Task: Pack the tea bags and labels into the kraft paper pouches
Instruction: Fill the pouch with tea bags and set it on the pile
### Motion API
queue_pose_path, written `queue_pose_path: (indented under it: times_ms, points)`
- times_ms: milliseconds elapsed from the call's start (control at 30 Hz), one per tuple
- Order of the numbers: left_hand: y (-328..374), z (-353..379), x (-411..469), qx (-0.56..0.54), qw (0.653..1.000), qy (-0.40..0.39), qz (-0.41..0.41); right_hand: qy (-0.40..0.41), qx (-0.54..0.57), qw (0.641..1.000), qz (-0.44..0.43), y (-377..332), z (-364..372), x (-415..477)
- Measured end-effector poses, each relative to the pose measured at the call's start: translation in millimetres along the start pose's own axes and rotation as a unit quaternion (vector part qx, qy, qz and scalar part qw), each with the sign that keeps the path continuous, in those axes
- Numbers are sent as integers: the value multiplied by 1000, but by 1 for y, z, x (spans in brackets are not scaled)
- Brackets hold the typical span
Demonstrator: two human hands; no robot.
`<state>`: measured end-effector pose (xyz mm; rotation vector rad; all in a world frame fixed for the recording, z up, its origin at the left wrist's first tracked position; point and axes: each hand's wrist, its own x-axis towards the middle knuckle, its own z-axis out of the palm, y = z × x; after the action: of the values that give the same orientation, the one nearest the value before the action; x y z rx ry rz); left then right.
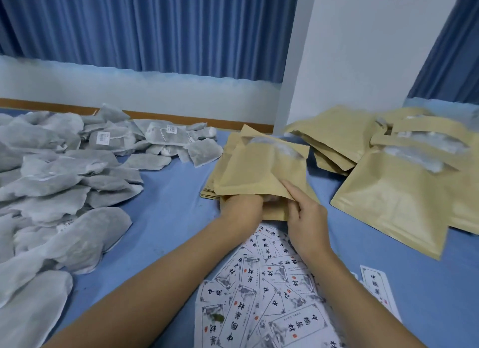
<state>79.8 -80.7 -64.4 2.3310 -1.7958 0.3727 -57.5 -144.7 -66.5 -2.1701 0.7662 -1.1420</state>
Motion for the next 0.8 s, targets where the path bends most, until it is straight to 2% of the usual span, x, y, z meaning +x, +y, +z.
queue_pose_path:
  times_ms: [67, 133, 200, 267, 300, 333, 433, 467, 533, 667, 733, 800]
  points:
    - [1, 4, 16, 9, 1000, -20, 21, 0, 4, 1000, -25, -3, -3, -3]
    - [-8, 7, 22, -29, 998, -42, -36, -10, 11, 999, -50, -5, -5, -5]
    - [-13, 4, 30, -17, 991, -128, -46, -24, 16, 998, -54, -5, -6, -6]
    - [-11, 4, 30, -1, 991, -127, -42, -26, 21, 999, -40, -3, -6, -5]
    - [-4, 4, 27, -33, 991, -121, -47, -21, 22, 999, -33, -2, -6, -4]
    - [8, 2, 27, -101, 986, -94, -91, -15, 21, 999, -29, -1, -6, -3]
    - [28, -7, 19, -121, 981, -16, -149, -15, 22, 999, -23, 2, -6, -1]
    - [25, -7, 11, -140, 980, 36, -140, -16, 24, 999, -18, 3, -5, 0]
    - [20, -11, -8, -167, 975, 126, -70, -17, 27, 999, -13, 4, -5, 1]
    - [15, -12, -44, -198, 929, 307, 60, -15, 26, 999, -15, 6, -4, 1]
    - [8, -15, -55, -218, 901, 371, 63, -6, 38, 999, -12, 8, -4, 1]
    - [-2, -24, -58, -203, 887, 415, -17, 0, 54, 999, -8, 8, -4, 0]
